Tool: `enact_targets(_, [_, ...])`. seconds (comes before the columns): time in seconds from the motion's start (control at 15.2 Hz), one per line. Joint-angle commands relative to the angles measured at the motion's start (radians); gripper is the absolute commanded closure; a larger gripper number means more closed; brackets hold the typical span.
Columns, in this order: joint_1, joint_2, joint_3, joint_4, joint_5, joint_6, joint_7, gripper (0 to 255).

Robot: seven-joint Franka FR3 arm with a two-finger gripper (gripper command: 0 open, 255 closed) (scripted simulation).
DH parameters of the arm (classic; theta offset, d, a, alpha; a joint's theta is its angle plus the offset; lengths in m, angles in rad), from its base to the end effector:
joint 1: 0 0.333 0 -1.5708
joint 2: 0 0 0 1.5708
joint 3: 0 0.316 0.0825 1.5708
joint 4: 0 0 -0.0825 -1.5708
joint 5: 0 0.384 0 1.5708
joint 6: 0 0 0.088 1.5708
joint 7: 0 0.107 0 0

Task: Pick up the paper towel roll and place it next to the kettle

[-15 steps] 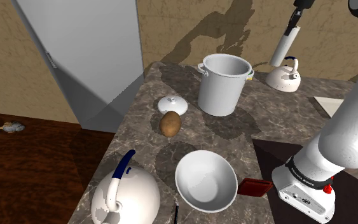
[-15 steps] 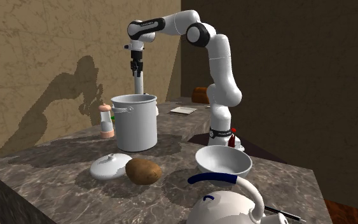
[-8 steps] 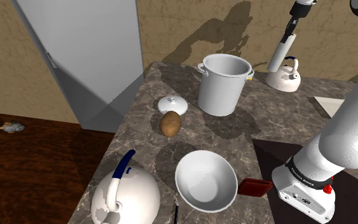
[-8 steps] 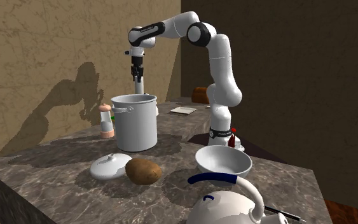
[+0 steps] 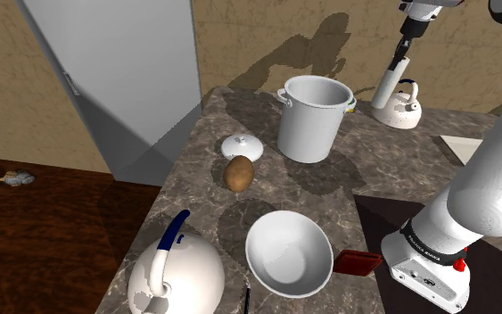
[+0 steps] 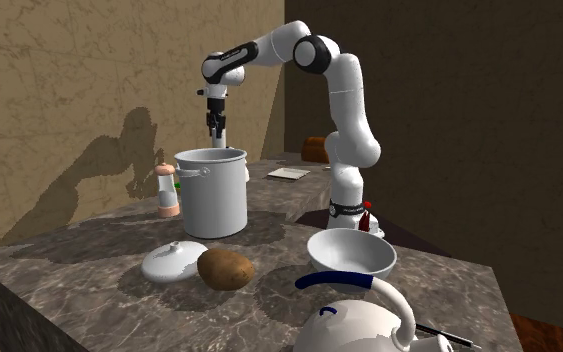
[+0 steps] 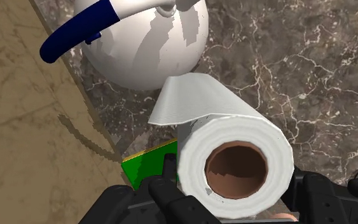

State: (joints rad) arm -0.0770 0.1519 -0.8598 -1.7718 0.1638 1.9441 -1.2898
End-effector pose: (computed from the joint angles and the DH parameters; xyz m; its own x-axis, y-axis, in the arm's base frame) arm 0.3831 -0.4635 0.5025 0.9504 0.3051 0.0606 0.3017 -0.9515 0.0599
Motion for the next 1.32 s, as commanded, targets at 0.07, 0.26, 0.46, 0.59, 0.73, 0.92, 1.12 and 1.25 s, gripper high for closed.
enact_targets(0.07, [-0.001,0.011,0.002,-0.038,0.008,0.039,-0.006,255])
enact_targets(0.26, [-0.004,0.022,0.005,-0.069,0.02,0.076,-0.015,255])
enact_targets(0.46, [-0.007,0.035,0.009,-0.097,0.034,0.113,-0.026,255])
enact_targets(0.59, [-0.01,0.045,0.012,-0.113,0.044,0.135,-0.033,255])
enact_targets(0.73, [-0.01,0.045,0.012,-0.113,0.044,0.135,-0.033,255])
enact_targets(0.92, [-0.01,0.045,0.012,-0.113,0.044,0.135,-0.033,255])
enact_targets(1.12, [-0.011,0.046,0.012,-0.113,0.045,0.136,-0.034,0])
enact_targets(1.25, [-0.012,0.046,0.011,-0.112,0.045,0.134,-0.035,0])
